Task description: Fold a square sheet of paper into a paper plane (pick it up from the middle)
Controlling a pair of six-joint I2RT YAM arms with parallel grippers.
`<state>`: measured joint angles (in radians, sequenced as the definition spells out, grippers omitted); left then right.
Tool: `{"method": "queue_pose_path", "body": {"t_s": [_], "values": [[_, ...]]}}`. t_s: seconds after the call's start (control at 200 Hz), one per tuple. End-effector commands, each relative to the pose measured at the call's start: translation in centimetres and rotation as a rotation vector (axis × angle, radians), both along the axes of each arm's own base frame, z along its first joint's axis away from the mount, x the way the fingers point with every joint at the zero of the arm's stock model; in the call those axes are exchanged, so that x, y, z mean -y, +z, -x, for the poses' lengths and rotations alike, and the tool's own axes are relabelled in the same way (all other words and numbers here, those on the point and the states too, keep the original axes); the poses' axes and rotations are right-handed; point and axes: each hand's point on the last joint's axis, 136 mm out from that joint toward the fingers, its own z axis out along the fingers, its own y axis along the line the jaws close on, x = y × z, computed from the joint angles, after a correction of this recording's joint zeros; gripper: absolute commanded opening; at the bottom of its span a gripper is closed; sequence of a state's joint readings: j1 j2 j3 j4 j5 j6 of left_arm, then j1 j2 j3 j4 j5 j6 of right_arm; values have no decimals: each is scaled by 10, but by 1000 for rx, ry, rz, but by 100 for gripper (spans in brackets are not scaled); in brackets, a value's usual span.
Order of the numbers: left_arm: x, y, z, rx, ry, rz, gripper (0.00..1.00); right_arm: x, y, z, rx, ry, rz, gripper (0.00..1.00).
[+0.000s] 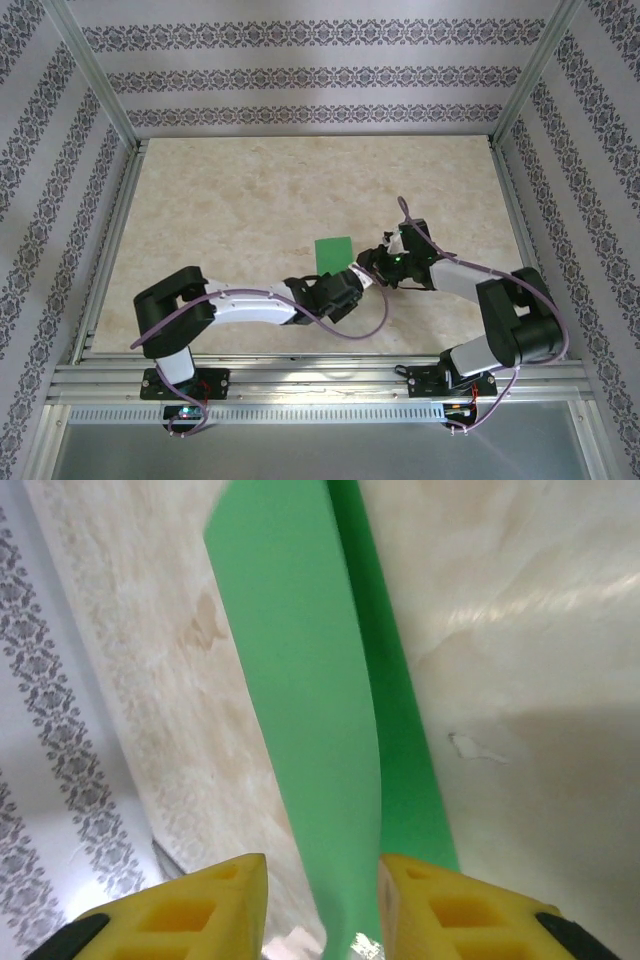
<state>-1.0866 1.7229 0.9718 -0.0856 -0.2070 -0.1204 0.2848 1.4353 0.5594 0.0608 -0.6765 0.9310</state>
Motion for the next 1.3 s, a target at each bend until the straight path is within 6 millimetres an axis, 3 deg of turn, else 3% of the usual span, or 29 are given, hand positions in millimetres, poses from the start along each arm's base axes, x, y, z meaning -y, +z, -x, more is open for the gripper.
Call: {"method": "queue_pose_path", "body": {"t_s": [0.0, 0.13, 0.28, 0.739, 1.099, 1.294], "values": [[3, 9, 1, -151, 36, 195, 0, 25, -6, 3, 31, -64, 112, 36], [5, 13, 1, -277, 29, 322, 0, 36, 0, 6, 82, -101, 135, 36], [6, 10, 0, -365, 36, 370, 0, 31, 7, 13, 86, -69, 100, 35], [1, 7, -12, -465, 108, 471, 0, -10, 1, 44, 46, 111, 45, 4], [-4, -1, -14, -473, 146, 468, 0, -33, -19, 45, -7, 189, 83, 1], [-5, -3, -16, -486, 161, 482, 0, -19, -49, 54, -73, 206, 213, 0]]}}
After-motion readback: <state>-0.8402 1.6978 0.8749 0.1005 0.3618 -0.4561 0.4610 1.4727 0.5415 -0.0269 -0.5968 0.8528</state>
